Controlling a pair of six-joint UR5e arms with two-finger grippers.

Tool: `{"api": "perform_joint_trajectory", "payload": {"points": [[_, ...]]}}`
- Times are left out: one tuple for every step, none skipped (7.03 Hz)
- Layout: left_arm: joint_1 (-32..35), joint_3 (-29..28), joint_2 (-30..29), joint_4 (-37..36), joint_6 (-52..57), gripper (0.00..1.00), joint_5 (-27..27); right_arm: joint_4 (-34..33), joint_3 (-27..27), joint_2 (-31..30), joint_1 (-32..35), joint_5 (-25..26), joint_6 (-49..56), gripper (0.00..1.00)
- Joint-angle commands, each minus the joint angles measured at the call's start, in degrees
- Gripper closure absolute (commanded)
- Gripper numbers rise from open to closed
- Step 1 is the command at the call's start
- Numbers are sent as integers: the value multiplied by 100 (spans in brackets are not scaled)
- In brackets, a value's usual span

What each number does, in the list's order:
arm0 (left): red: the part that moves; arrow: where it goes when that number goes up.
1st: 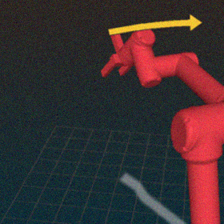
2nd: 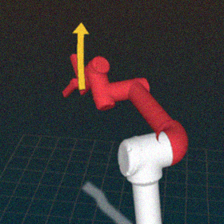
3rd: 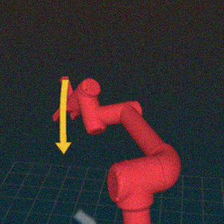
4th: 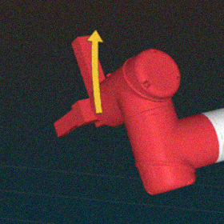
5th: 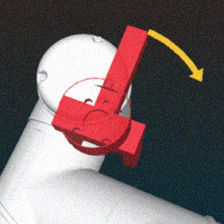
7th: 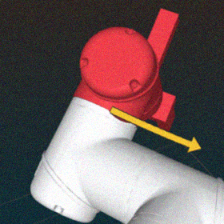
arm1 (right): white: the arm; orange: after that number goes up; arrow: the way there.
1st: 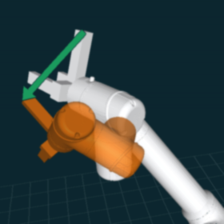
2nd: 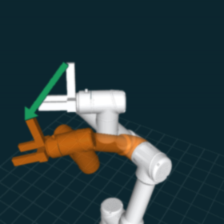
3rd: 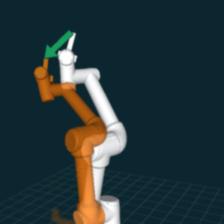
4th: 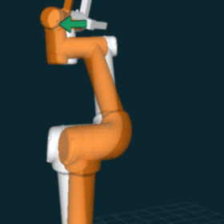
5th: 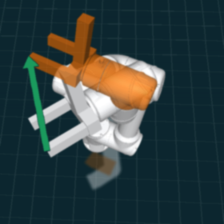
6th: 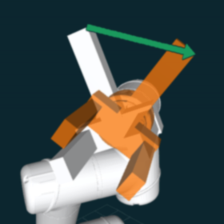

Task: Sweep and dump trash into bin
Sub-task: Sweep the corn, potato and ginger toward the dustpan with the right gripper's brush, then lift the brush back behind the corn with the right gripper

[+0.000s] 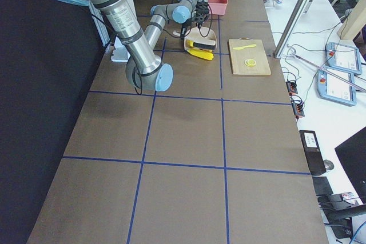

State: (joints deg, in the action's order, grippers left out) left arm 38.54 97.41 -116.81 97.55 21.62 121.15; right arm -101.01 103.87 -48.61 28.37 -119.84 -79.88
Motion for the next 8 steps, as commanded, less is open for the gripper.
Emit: {"api": "perform_joint_trajectory", "payload": {"points": [[4,6,9,1,0,92,-3,-861,292,-315,55,-22,-1,100],[4,-3,0,1,0,92,-3,-1085,318,-464,46,-4,-1,100],[4,6,0,1,0,92,-3,-1096,284,-622,-102,5,-62,100],[-4,6,0,1,0,92,-3,-1044,240,-632,-138,-4,-167,100],[4,6,0,1,0,92,-3,-1009,205,-571,-147,5,-177,100],[4,15,0,1,0,92,5,-852,152,-571,-147,13,-125,100],[4,15,0,1,0,92,-3,-328,-162,-527,-165,-4,-159,100],[4,15,18,1,0,92,5,-70,-409,-457,-182,-13,-159,100]]}}
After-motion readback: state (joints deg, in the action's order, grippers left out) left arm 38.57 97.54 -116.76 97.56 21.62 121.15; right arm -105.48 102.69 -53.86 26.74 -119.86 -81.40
